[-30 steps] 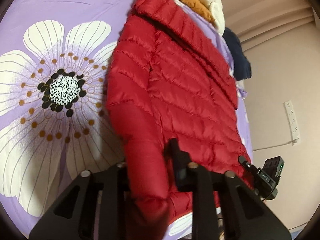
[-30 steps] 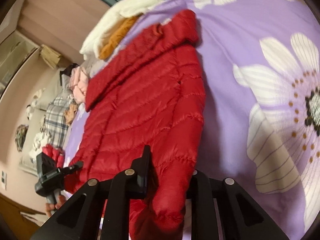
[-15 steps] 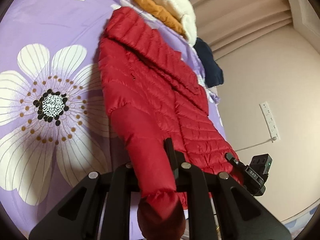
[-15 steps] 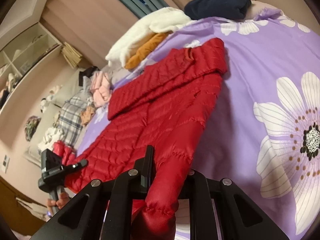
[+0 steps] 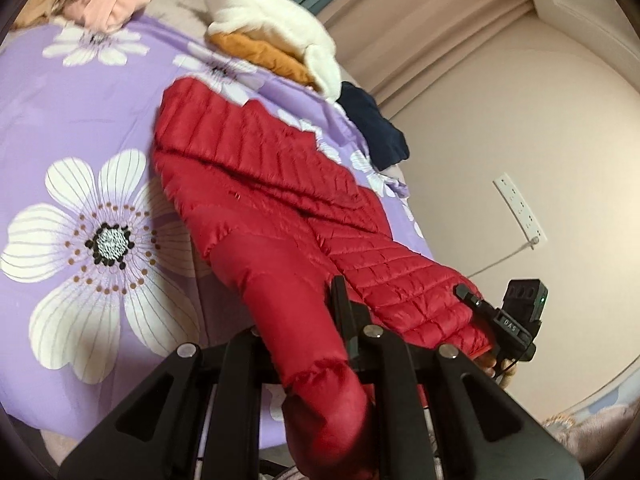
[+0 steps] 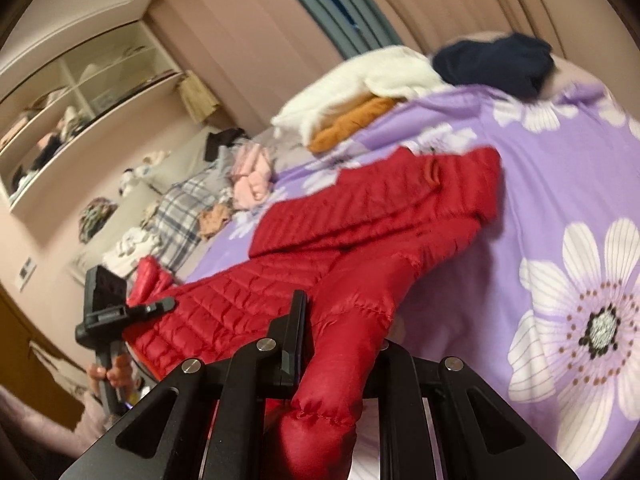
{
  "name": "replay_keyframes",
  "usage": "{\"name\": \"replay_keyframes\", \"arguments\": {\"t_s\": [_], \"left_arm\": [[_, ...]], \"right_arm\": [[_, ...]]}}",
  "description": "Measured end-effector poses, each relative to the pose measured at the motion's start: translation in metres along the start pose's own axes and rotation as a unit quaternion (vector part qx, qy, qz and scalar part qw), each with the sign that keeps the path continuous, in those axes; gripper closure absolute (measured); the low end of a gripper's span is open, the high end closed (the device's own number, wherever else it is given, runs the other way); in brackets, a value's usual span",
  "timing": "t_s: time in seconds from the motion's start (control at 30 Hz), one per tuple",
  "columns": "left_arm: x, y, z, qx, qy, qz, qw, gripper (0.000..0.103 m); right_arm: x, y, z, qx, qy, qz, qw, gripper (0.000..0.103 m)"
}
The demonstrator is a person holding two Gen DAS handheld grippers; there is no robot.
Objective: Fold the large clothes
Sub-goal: 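Fold the held sleeve across the jacket body with the left gripper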
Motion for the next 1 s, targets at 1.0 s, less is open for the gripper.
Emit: {"name": "replay_keyframes", "arguments": {"t_s": [1.0], "left_arm": [[-0.036,-0.041,-0.04,0.055,0.038,-0.055,0.9962,0.086]], "right_arm": [[-0.021,-0.049,-0.008,0.039,-0.061,-0.084,0.994,0.086]]}}
Point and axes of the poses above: each gripper's, at about its wrist camera, not at the fingertips, and x roughly the way its jaws point, z to its left, y to its underside, the point moved 6 cm from there along x, roughly the way its jaws point, and after that the axes turned 7 degrees about y, right-handed, at the moved point
